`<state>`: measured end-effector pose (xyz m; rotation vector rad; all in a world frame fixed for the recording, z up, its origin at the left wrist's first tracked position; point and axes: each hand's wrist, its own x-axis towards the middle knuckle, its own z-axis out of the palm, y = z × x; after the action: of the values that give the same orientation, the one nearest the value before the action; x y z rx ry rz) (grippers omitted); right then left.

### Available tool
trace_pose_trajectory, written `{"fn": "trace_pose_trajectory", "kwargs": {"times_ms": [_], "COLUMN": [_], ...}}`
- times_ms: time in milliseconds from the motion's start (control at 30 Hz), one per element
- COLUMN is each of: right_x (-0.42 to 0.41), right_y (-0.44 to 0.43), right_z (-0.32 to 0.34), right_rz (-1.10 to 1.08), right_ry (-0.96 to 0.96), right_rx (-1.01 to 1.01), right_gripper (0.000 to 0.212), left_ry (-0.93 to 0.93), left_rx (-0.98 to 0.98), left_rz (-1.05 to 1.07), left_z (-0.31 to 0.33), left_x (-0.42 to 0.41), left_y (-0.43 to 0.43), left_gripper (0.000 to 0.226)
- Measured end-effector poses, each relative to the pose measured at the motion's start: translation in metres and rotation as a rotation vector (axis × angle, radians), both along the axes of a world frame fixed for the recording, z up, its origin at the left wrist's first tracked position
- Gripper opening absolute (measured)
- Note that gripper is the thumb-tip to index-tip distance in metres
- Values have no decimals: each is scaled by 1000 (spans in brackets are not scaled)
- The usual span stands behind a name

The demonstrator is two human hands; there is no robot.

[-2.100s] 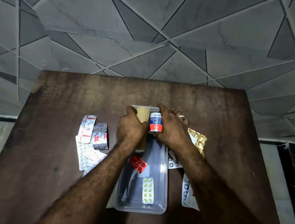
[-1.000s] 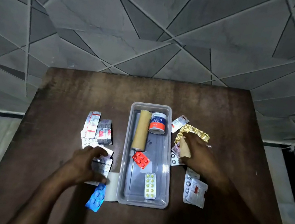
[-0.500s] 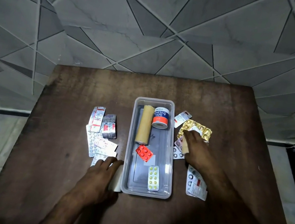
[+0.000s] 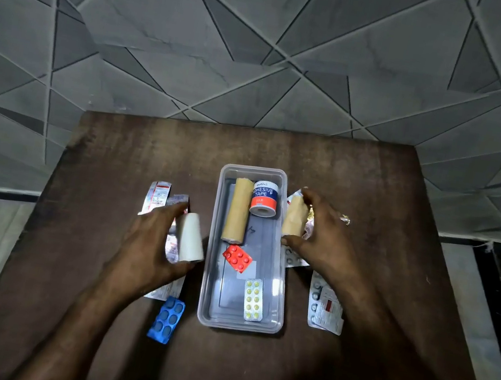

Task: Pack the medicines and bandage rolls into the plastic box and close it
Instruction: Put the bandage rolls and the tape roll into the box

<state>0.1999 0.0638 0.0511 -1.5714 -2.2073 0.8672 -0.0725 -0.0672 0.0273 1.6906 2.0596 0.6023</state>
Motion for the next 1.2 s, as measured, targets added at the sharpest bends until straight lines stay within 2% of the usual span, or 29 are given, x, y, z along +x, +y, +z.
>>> {"fn": "trace_pose_trajectory", "kwargs": {"times_ms": [100,267,500,700,833,933,1000,1067,1133,1200], "right_x": [-19,-32,-43,-40,-27,-12,1,19,36,52], "right_y": [-4,-5,-5,-7,-3,1,0,-3,-5,-10], "right_z": [-6,-24,-33,-41,-36,-27,-23,-25,-33,-45], "right_rz": [88,241,334,330,213,104,18,-92,-179,-229], "right_ry": [-146,-386,-540,-462,-263,-95,-1,47,0,-109], "right_rx": [-7,12,29,21,-52,-38,-23,-28,-50,-111], "right_gripper": [92,91,88,88,81,70,61,53,49,48], "left_ry": [10,160,294,358,352,274,142,-32,-206,-272], "left_rx": [-39,-134,-241,-235,-157,-181,-132,22,125,87], "left_rz": [-81,-233,-296,-328,-299,-297,-226,-30,237,461], "left_z": [14,0,-27,-36,-41,-37,-36,-36,-41,-53], "left_x": [28,71,75,81,85,83,75,61,39,12], "left_y": [18,41,58,47,43,42,40,37,33,29], "left_gripper": [98,99,98,100,96,98,95,78,57,45]}}
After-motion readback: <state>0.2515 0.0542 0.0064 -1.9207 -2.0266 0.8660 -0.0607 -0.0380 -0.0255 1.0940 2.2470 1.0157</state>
